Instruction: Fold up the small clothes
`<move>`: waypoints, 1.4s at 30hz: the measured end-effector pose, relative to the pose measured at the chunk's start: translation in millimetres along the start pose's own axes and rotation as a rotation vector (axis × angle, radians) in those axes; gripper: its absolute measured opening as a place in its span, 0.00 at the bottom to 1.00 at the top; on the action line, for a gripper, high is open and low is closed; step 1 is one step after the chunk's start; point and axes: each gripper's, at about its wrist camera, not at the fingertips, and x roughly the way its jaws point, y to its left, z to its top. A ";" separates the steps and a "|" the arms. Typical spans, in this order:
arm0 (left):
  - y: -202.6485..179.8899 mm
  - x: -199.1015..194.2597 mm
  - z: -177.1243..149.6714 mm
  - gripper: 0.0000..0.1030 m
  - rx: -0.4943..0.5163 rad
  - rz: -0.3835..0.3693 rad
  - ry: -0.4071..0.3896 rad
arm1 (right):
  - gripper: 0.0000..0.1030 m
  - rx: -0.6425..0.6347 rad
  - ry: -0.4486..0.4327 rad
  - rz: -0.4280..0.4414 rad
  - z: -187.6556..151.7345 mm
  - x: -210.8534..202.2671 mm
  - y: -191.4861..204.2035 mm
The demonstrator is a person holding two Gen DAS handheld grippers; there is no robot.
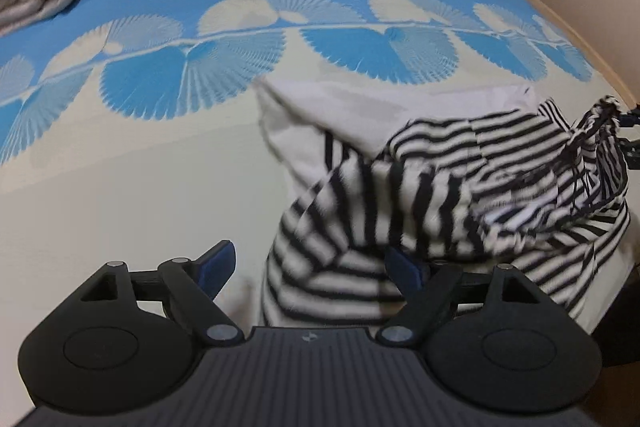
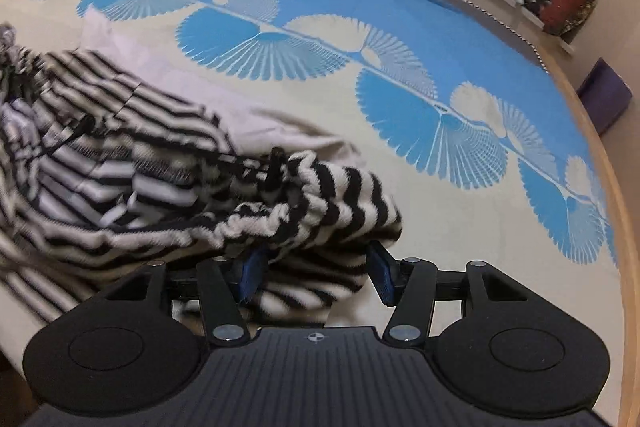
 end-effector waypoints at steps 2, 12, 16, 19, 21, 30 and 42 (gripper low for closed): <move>-4.3 7.1 8.6 0.83 0.010 0.001 -0.023 | 0.55 0.021 -0.008 -0.023 3.4 8.6 -2.1; -5.6 45.2 43.6 0.22 0.052 -0.053 -0.037 | 0.50 0.184 0.016 0.016 22.4 59.2 -26.5; 9.2 39.6 52.3 0.05 0.027 -0.020 -0.073 | 0.08 0.171 0.019 0.079 27.5 66.3 -25.7; 35.0 9.1 63.7 0.04 -0.117 0.001 -0.267 | 0.06 0.250 -0.097 0.110 42.2 45.2 -42.7; 50.7 2.9 68.0 0.04 -0.259 0.009 -0.351 | 0.06 0.412 -0.222 0.175 50.0 27.3 -67.2; 40.0 45.5 100.5 0.04 -0.263 0.110 -0.262 | 0.05 0.524 -0.020 -0.002 64.4 87.6 -67.2; 51.0 46.4 95.8 0.54 -0.392 0.092 -0.015 | 0.37 0.586 0.055 0.041 58.2 83.9 -62.3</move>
